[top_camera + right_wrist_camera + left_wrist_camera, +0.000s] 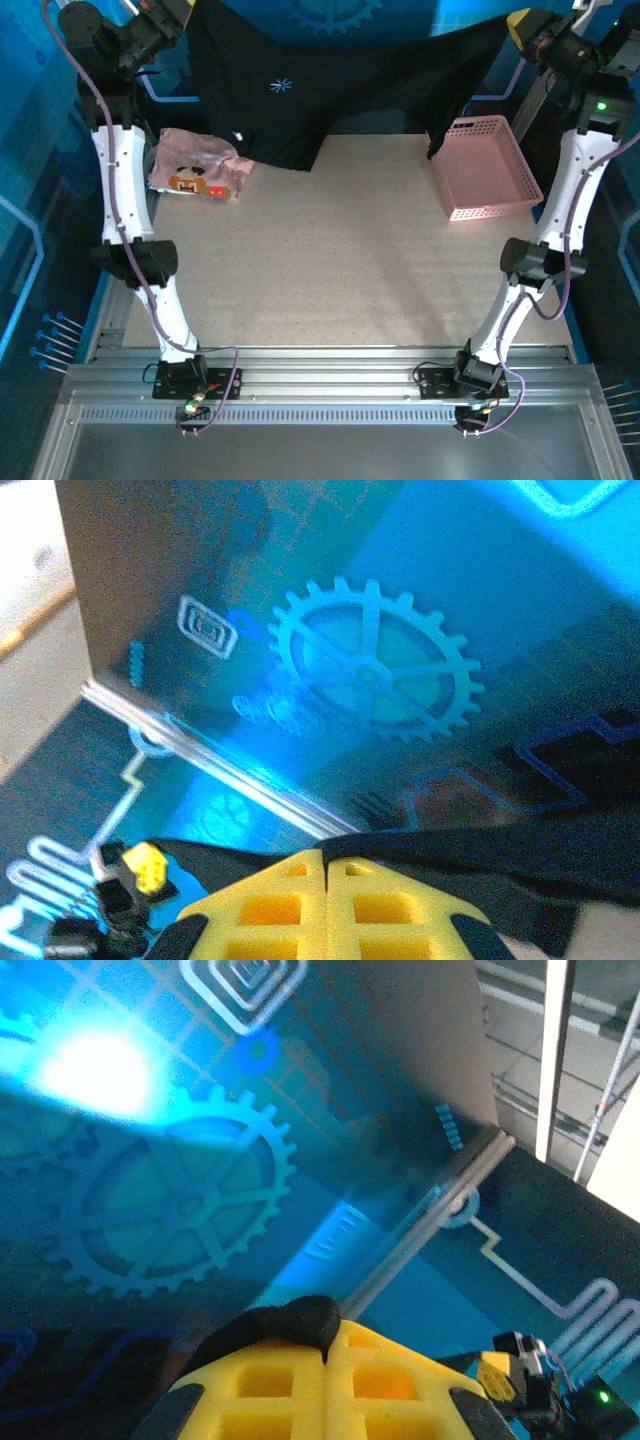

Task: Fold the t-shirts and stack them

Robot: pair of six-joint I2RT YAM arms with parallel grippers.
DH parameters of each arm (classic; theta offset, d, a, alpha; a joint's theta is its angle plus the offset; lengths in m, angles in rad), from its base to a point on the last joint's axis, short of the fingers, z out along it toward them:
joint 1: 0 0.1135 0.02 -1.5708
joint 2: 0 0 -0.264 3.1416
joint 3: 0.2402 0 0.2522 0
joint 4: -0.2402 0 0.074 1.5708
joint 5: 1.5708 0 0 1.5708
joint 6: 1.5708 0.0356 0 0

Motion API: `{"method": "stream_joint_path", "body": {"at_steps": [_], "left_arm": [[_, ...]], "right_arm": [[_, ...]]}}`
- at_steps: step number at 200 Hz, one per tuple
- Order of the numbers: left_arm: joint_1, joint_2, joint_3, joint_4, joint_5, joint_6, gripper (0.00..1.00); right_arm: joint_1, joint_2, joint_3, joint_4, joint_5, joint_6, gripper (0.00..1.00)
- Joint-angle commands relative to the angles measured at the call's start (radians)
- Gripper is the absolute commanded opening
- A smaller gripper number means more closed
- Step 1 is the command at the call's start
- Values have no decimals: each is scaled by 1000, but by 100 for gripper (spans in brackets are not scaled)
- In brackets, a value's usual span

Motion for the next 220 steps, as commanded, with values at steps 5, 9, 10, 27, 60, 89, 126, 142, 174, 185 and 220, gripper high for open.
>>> {"method": "stream_joint_path", "body": {"at_steps": [5, 9, 10, 27, 60, 89, 126, 142, 174, 185, 220], "left_arm": [[-8, -226, -402, 81, 78, 136, 0], [-11, -275, -491, 85, 67, 161, 0], [-12, -286, -513, 85, 65, 166, 0], [-15, -465, -890, 153, 50, 177, 0], [-13, -743, -1512, 15, -45, 252, 0], [13, -893, -1864, -200, -287, 285, 0], [54, -918, -1947, -391, -455, 285, 73], [67, -929, -1883, -514, -570, 293, 82], [82, -961, -1723, -644, -708, 293, 91], [82, -948, -1694, -623, -650, 291, 91], [75, -902, -1741, -476, -418, 247, 91]], "right_arm": [[5, -166, -363, -256, -40, -316, 0], [3, -208, -459, -246, -30, -334, 0], [3, -219, -482, -243, -29, -343, 0], [-13, -364, -852, -207, -16, -389, 0], [-44, -574, -1463, -170, -10, -476, 0], [-48, -660, -1787, -245, 97, -596, 11], [-90, -660, -1912, -328, 227, -637, 63], [-119, -676, -1891, -355, 261, -638, 71], [-144, -728, -1776, -426, 318, -646, 73], [-143, -747, -1740, -439, 308, -646, 74], [-97, -727, -1679, -501, 256, -678, 74]]}}
